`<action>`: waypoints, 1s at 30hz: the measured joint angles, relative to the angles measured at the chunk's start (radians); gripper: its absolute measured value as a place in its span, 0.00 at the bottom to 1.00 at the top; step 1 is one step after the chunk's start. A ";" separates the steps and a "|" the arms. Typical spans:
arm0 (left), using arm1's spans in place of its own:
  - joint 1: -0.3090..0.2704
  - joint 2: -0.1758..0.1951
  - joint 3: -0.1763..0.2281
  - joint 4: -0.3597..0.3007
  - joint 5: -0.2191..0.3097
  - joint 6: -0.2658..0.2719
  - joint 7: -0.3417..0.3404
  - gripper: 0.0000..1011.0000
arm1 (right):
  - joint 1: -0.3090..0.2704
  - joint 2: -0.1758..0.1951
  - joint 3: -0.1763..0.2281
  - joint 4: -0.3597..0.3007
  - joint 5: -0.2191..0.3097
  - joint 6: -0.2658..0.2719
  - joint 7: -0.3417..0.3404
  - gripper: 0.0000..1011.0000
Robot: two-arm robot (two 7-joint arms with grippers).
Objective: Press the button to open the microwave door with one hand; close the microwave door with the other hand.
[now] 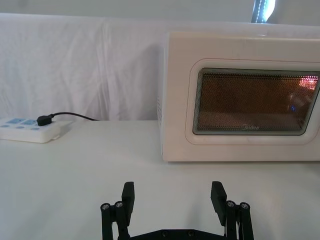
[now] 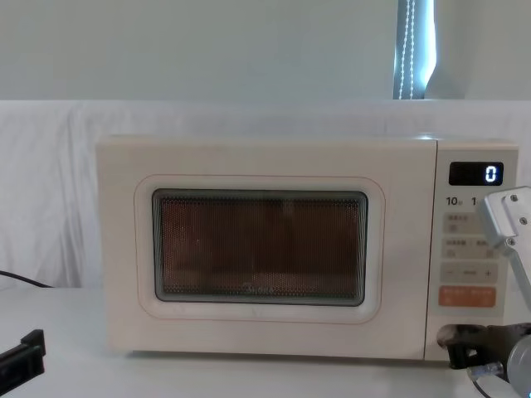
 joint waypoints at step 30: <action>0.000 0.000 0.000 0.000 0.000 0.000 0.000 0.99 | 0.031 0.020 0.030 0.054 0.017 -0.015 0.021 0.00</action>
